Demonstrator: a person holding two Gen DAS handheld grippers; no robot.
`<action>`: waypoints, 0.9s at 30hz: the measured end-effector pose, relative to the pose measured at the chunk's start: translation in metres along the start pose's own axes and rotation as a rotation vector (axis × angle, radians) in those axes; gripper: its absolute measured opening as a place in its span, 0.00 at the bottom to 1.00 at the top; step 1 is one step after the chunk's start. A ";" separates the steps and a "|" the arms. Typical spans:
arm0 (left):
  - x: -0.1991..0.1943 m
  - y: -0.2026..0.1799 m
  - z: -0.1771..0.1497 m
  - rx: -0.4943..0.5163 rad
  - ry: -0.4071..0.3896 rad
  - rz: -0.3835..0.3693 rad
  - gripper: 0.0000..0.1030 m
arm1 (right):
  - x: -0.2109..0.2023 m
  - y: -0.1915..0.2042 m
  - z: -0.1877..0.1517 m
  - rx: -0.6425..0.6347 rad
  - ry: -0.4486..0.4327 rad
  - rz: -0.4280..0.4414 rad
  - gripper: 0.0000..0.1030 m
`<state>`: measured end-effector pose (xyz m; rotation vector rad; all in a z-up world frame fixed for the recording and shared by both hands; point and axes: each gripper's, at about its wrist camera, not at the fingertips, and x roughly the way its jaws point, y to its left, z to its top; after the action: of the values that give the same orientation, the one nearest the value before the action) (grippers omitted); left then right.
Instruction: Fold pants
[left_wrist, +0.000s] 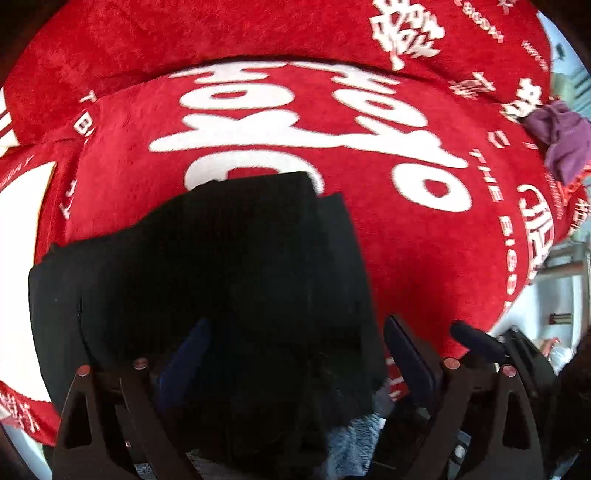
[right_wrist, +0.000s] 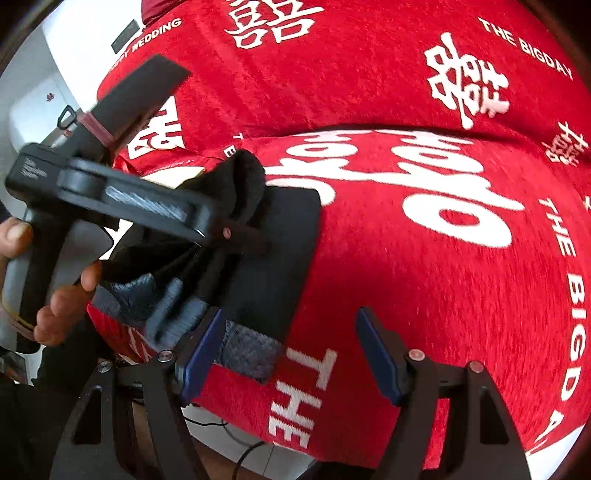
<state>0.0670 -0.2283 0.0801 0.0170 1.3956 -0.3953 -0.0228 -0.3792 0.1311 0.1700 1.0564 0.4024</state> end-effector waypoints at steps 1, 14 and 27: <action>-0.007 0.001 -0.002 -0.004 -0.002 -0.047 0.91 | -0.002 0.000 -0.002 0.003 -0.002 0.001 0.74; -0.101 0.108 -0.081 -0.035 -0.334 0.143 0.98 | -0.026 0.107 0.023 -0.222 -0.131 0.266 0.86; -0.032 0.149 -0.094 -0.133 -0.253 0.114 0.99 | 0.006 0.115 0.041 -0.183 -0.029 0.152 0.89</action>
<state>0.0156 -0.0582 0.0607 -0.0600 1.1623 -0.2010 -0.0124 -0.2695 0.1835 0.0928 0.9760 0.6295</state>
